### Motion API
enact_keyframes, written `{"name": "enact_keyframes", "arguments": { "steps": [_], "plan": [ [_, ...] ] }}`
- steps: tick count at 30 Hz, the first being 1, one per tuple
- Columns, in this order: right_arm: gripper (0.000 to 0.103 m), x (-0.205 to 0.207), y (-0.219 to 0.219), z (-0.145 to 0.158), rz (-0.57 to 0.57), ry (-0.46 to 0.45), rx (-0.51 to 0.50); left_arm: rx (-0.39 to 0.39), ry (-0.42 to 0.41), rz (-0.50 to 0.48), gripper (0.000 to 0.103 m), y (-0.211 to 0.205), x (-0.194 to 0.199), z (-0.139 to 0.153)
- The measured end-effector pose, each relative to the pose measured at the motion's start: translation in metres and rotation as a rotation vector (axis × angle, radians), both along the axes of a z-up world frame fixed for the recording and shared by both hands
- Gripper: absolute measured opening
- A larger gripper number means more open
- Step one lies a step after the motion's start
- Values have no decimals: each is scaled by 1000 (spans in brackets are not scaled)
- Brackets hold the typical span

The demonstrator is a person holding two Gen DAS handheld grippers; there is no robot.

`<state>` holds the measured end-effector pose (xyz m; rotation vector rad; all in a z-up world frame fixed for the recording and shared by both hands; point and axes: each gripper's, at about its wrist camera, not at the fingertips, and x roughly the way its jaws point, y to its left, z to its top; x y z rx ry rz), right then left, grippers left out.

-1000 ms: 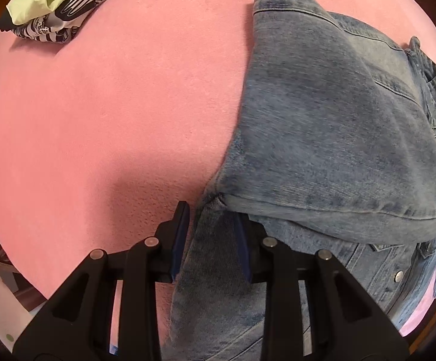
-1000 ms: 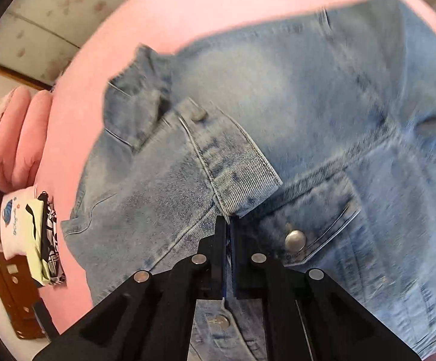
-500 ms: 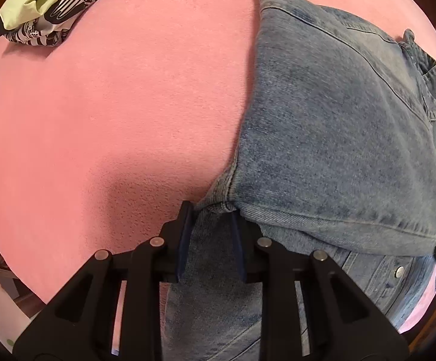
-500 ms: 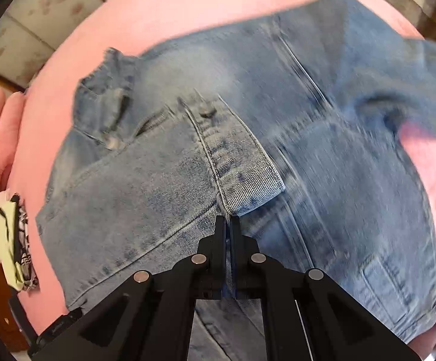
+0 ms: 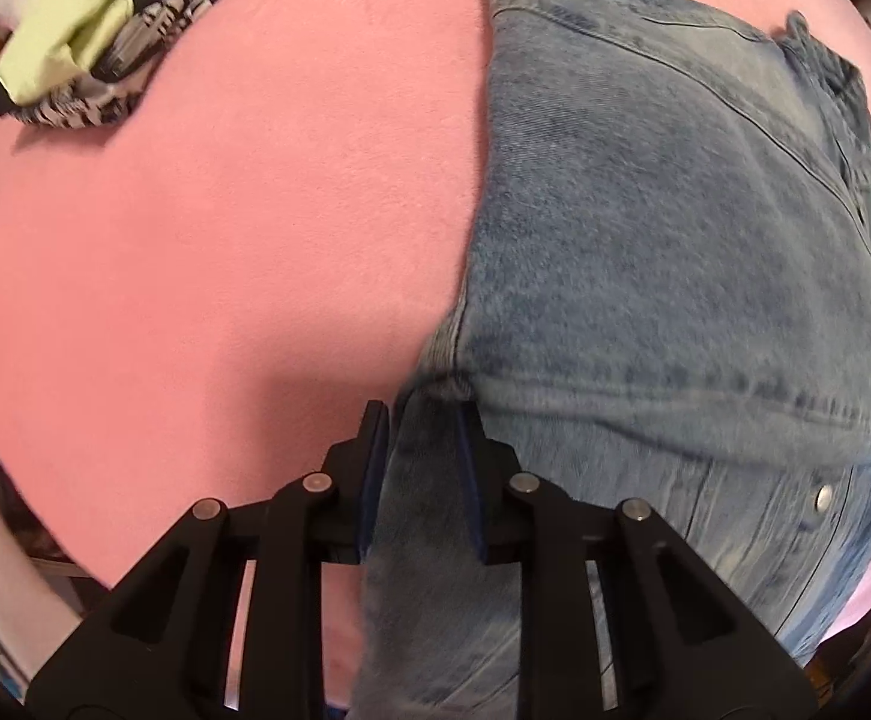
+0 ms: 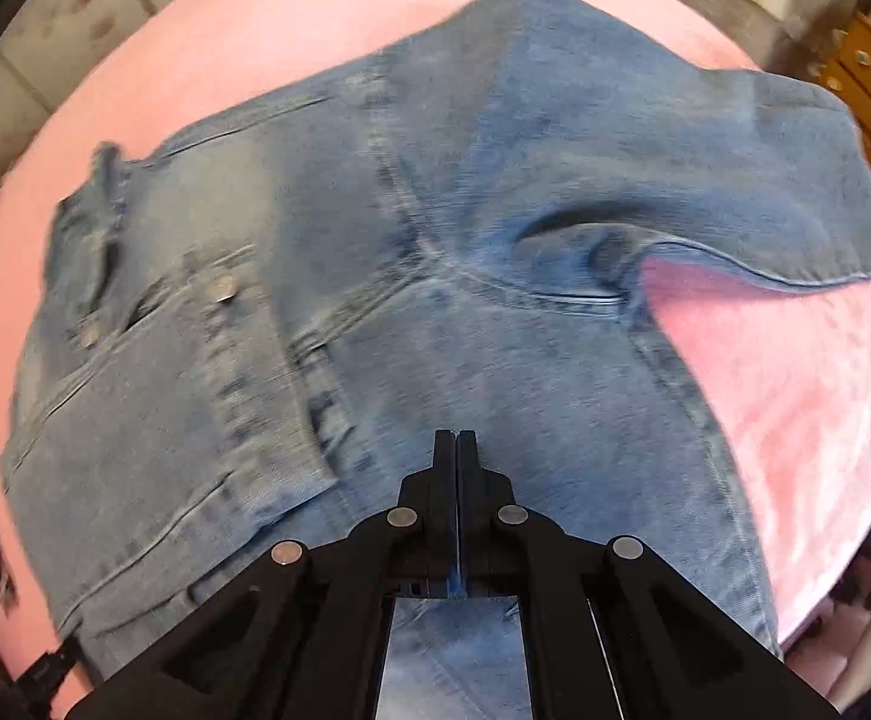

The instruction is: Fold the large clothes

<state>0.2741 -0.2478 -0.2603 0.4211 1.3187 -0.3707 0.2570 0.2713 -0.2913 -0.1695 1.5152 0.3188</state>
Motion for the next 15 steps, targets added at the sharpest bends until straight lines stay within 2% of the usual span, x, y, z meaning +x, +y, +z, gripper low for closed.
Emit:
{"name": "enact_keyframes", "arguments": {
  "steps": [3, 5, 6, 7, 8, 10, 13, 15],
  "plan": [
    [0, -3, 18, 7, 56, -41, 86, -10, -30, -65, 20, -15, -4, 27],
    [0, 0, 37, 12, 105, -73, 176, -65, -88, -139, 19, -30, -5, 48],
    [0, 1, 48, 12, 143, -98, 246, -92, -105, -158, 17, -29, -5, 53],
    [0, 5, 57, 13, 166, -107, 289, -141, -120, -177, 9, -36, -3, 58],
    [0, 9, 73, 10, 215, -116, 361, -227, -126, -194, 6, -45, 3, 58],
    [0, 17, 103, 3, 308, -117, 447, -306, -119, -215, 2, -64, 9, 50],
    [0, 24, 141, -13, 414, -99, 520, -317, -98, -246, 0, -99, 31, 36],
    [0, 31, 164, -29, 460, -79, 548, -343, -81, -253, 0, -105, 42, 21]
  ]
}}
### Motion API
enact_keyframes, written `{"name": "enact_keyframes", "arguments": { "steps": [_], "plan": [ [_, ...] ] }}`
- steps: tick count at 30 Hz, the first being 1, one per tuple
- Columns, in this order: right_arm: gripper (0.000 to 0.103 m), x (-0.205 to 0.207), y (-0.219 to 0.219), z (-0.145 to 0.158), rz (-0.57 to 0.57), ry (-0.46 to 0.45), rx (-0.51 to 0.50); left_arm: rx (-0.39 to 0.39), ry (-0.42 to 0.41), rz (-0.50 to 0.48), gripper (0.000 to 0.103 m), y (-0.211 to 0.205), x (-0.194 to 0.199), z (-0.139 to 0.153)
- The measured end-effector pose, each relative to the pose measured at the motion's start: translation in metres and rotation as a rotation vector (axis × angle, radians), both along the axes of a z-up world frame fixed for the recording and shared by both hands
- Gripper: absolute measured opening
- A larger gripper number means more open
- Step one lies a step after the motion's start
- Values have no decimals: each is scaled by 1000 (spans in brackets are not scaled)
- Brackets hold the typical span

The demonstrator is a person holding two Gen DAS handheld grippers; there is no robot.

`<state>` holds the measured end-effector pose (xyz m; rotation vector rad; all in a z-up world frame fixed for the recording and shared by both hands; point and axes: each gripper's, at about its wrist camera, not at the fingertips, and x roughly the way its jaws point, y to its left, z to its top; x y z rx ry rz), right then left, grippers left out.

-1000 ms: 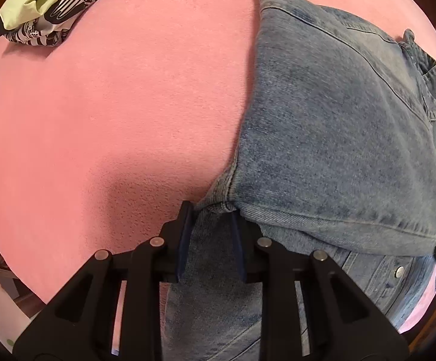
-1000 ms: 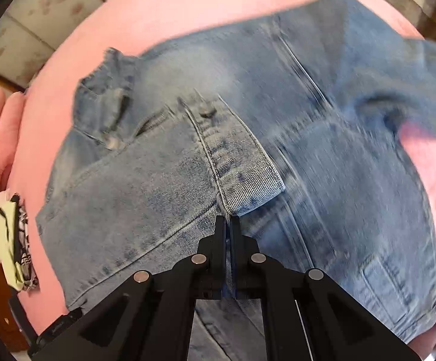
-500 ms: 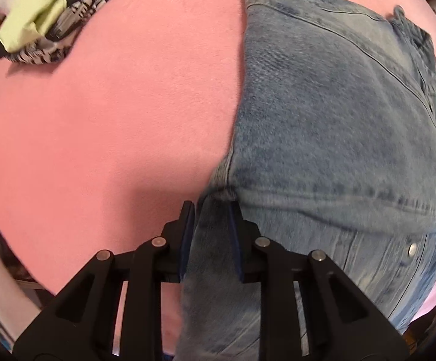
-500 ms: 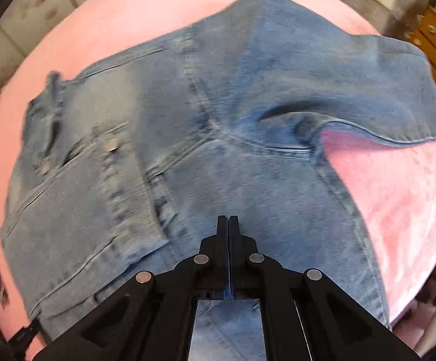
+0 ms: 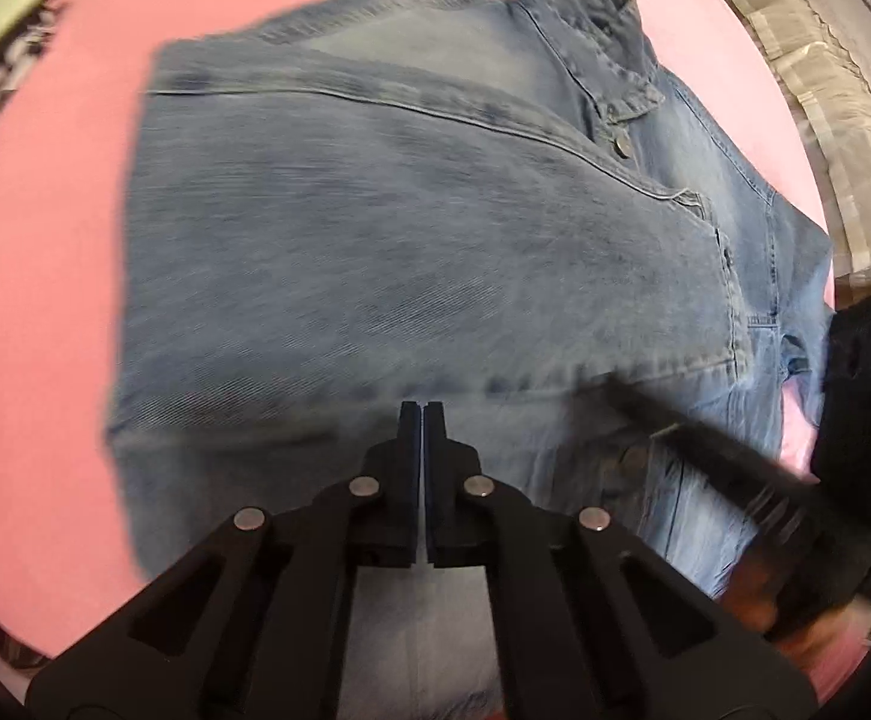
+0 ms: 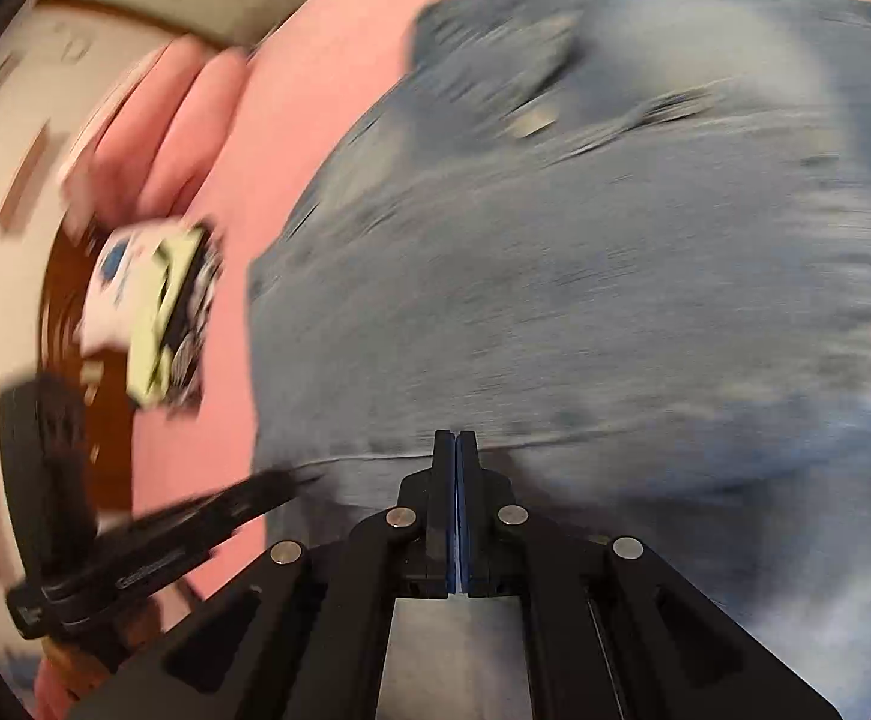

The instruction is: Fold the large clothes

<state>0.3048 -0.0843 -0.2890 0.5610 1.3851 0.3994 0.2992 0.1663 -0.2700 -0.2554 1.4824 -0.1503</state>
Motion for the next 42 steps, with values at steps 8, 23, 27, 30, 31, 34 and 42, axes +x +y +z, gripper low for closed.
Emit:
{"name": "enact_keyframes", "arguments": {
  "steps": [8, 23, 27, 30, 31, 34, 42],
  "plan": [
    [0, 5, -26, -17, -82, 0, -231, 156, -19, -91, 0, 5, 10, -28],
    [0, -23, -108, 28, -204, -16, -437, 94, -22, 148, 0, 118, 4, -4],
    [0, -4, -76, 33, -119, -113, -233, 27, -93, 118, 0, 107, 25, 9],
    [0, 24, -36, 23, -54, -146, -140, 22, -95, 96, 0, 96, 55, -2],
    [0, 29, -27, 21, -43, -154, -126, 23, -96, 94, 0, 89, 63, -8],
    [0, 57, 13, 6, -7, -188, -58, -15, -128, 106, 0, 79, 90, -22],
    [0, 111, 54, -28, -50, -227, -125, -35, -170, 174, 0, 82, 111, -51]
  ]
}}
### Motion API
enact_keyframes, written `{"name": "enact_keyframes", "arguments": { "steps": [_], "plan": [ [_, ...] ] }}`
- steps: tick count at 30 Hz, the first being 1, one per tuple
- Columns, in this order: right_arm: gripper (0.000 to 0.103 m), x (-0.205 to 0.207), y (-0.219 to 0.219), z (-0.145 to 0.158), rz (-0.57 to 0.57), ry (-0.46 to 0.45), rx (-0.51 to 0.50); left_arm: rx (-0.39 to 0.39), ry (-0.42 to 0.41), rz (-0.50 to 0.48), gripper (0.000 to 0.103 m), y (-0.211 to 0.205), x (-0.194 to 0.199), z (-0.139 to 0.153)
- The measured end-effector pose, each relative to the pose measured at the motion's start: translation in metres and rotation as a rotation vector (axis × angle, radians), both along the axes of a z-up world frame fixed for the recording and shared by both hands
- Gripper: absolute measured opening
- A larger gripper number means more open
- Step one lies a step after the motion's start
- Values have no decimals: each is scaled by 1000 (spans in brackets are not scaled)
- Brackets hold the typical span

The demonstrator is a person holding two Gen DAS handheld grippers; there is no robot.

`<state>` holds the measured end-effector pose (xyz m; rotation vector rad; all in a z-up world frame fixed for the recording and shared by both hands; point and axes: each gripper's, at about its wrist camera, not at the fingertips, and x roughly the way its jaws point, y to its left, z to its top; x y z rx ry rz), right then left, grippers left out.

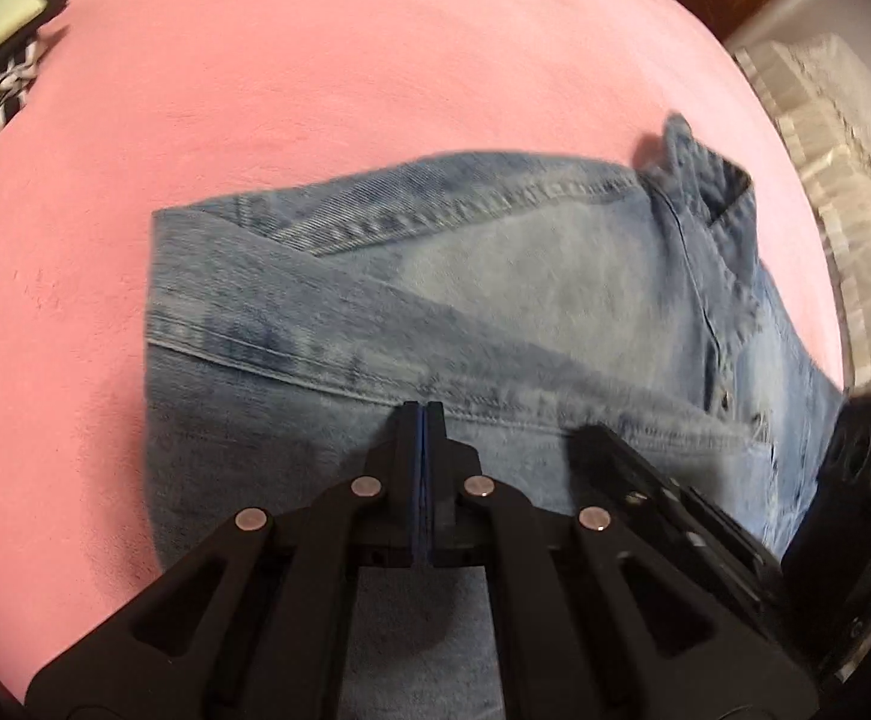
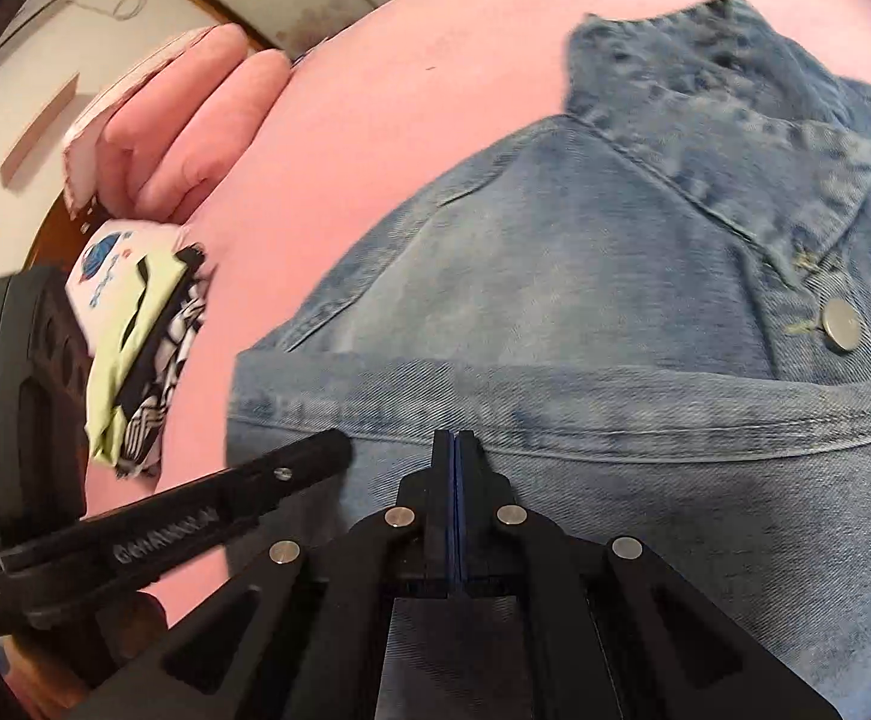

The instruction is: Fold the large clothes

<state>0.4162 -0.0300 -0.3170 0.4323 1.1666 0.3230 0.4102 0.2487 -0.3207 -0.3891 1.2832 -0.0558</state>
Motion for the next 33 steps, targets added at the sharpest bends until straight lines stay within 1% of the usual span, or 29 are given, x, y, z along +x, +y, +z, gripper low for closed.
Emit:
{"name": "enact_keyframes", "arguments": {
  "steps": [3, 4, 6, 8, 10, 11, 13, 14, 17, 18, 19, 20, 22, 23, 26, 28, 31, 32, 33],
  "plan": [
    [0, -12, -31, 6, -96, -12, -75, 22, -34, 60, 0, 18, 0, 4],
    [0, -17, -48, 8, -139, -17, -112, 26, -41, 77, 0, 25, 1, 5],
    [0, -25, -72, 8, -184, -21, -151, 37, -57, 101, 0, 38, 4, 8],
    [0, -35, -99, 11, -224, -28, -215, 78, -83, 133, 0, 53, 8, 10],
    [0, -41, -124, 14, -275, -17, -297, 132, -85, 156, 0, 64, 14, 9],
    [0, -46, -142, 14, -325, -5, -333, 144, -78, 170, 0, 71, 18, 6],
    [0, -52, -168, 14, -377, 15, -325, 125, -54, 165, 0, 77, 24, -1],
    [0, -55, -178, 14, -390, 17, -305, 131, -49, 153, 0, 77, 26, -4],
    [0, -55, -180, 23, -382, 28, -344, 196, -61, 116, 0, 70, 27, 0],
    [0, -55, -178, 25, -379, 36, -348, 205, -63, 112, 0, 69, 26, 3],
    [0, -54, -172, 27, -380, 46, -327, 201, -62, 112, 0, 67, 24, 7],
    [0, -56, -169, 31, -396, 53, -272, 186, -63, 123, 0, 66, 21, 10],
    [0, -64, -163, 38, -438, 63, -160, 146, -62, 149, 0, 69, 5, 22],
    [0, -69, -161, 42, -462, 76, -140, 140, -57, 155, 0, 65, -2, 26],
    [0, -86, -150, 49, -502, 103, -118, 155, -43, 145, 0, 56, -27, 36],
    [0, -103, -142, 53, -507, 123, -111, 144, -15, 124, 0, 53, -45, 41],
    [4, -132, -134, 57, -499, 178, -96, 114, 29, 85, 0, 39, -70, 43],
    [7, -141, -136, 59, -495, 188, -88, 110, 36, 76, 0, 32, -77, 45],
    [15, -151, -134, 61, -495, 201, -84, 107, 42, 67, 0, 28, -86, 47]
  ]
}}
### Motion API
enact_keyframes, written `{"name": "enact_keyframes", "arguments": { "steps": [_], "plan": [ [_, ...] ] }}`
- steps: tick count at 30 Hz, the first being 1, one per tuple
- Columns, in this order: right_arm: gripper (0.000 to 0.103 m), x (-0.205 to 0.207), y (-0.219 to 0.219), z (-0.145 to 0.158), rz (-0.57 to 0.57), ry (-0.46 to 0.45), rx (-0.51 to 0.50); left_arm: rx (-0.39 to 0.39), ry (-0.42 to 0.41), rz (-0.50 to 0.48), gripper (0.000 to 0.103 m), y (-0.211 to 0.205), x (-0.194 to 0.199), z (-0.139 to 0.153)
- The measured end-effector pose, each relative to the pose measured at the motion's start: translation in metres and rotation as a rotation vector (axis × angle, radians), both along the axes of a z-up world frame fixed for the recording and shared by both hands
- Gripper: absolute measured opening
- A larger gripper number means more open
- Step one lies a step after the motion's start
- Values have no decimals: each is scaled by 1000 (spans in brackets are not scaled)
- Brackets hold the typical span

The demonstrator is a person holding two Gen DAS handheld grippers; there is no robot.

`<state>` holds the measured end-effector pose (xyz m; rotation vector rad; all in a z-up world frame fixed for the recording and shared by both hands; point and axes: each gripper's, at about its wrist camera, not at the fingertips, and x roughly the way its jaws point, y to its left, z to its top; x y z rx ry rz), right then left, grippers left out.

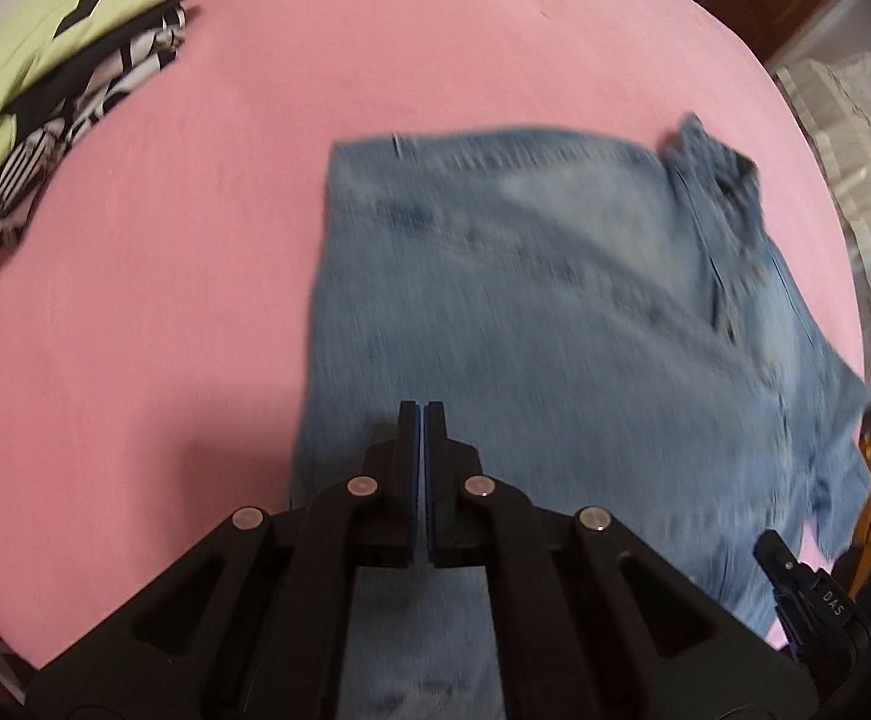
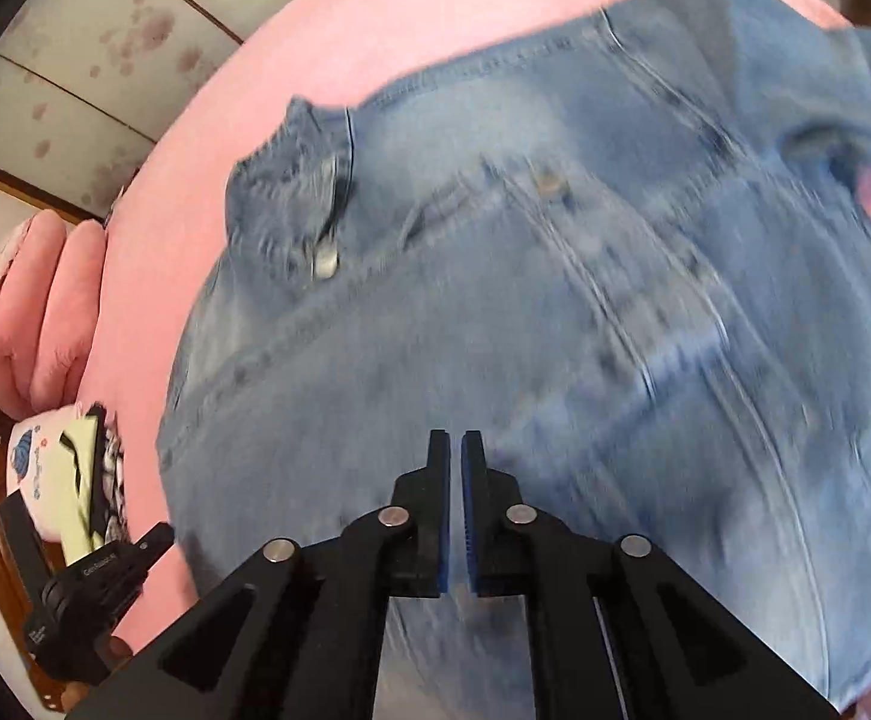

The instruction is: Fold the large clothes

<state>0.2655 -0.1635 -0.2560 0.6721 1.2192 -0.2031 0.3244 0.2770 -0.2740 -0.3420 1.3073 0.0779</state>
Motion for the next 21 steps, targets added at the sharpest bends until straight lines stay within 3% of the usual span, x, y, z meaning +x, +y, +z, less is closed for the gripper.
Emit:
{"name": "enact_keyframes", "arguments": {
  "steps": [1, 3, 6, 10, 12, 14, 21],
  "plan": [
    [20, -9, 1, 2, -2, 7, 7, 4, 11, -11, 0, -8, -13, 4],
    [48, -31, 0, 7, -21, 10, 35, 10, 34, -35, 0, -17, -31, 8],
    [61, -55, -4, 9, -49, 27, 81, 23, 79, -88, 0, -32, -54, 14],
    [69, -82, -14, 7, -59, 62, 135, 34, 118, -159, 3, -57, -82, 20],
    [72, -96, -23, 4, -58, 82, 163, 48, 154, -204, 21, -77, -97, 19],
    [74, -104, -33, 1, -56, 97, 183, 58, 160, -221, 70, -94, -111, 21],
    [81, -133, -87, -2, -48, 115, 253, 100, 183, -223, 74, -164, -149, 42]
  ]
}}
